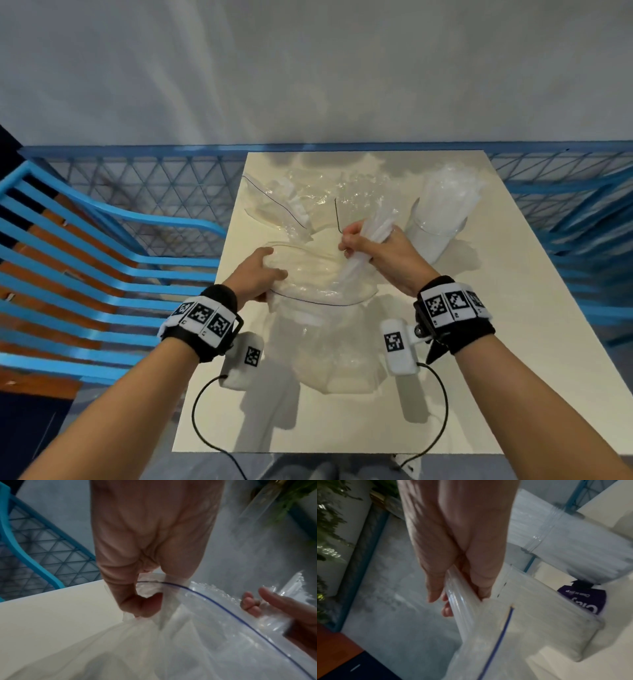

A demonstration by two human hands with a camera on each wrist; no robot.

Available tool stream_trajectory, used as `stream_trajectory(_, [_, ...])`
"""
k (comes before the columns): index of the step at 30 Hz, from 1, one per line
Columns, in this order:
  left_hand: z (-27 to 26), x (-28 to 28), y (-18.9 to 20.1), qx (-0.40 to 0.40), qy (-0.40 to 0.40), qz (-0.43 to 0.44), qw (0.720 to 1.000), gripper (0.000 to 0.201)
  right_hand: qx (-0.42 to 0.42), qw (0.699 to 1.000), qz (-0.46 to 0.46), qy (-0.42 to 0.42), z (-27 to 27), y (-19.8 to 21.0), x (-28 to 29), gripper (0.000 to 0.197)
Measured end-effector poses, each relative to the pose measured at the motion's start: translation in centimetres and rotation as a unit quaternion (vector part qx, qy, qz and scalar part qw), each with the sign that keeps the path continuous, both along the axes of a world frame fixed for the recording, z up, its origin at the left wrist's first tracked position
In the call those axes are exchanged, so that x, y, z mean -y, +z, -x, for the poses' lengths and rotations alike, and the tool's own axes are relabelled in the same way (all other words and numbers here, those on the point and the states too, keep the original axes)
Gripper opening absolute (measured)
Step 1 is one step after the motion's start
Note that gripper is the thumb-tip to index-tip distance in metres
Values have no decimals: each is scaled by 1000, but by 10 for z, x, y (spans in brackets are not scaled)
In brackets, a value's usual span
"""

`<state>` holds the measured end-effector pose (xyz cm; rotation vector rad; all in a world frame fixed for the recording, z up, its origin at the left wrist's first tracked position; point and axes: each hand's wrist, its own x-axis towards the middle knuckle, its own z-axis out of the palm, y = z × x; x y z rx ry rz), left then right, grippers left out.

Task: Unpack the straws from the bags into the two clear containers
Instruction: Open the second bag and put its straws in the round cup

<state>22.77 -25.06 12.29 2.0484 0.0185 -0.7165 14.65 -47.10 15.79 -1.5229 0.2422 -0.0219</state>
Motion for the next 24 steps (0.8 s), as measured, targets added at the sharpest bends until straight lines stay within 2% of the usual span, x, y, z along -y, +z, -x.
stream_trajectory(1, [-3,-3,-1,-14,7,4,1000,59,-1,1000,8,-15,-1,0,-4,7])
stream_trajectory(5, [-16,-10,-8,-35,17,-2,999,51,18,994,74,-83,-8,9,-12,27])
stream_trajectory(8, [-25,-15,-16,-13,-15,-39,999,42,54,987,51,-145,-14,29,-19,33])
stream_trajectory(11, [-30,-18,-24,6,3,-35,999,36,103,978,63,-172,-16,52,-21,29])
stream_trajectory(13, [-29,-20,-31,5,44,18,999,37,130,974,70,-171,-15,64,-18,22])
stream_trajectory(15, [-27,-21,-34,-41,90,117,988,43,150,971,77,-170,-10,74,-9,26])
stream_trajectory(17, [-24,-22,-36,-69,91,150,982,55,156,969,84,-173,-3,82,5,27])
stream_trajectory(19, [-22,-21,-37,-38,30,77,996,70,150,966,92,-189,5,88,22,23])
stream_trajectory(21, [-21,-22,-41,28,-19,-19,999,84,146,962,109,-205,12,95,44,18])
stream_trajectory(24, [-19,-33,-47,100,6,-54,993,95,152,952,130,-231,15,107,81,17])
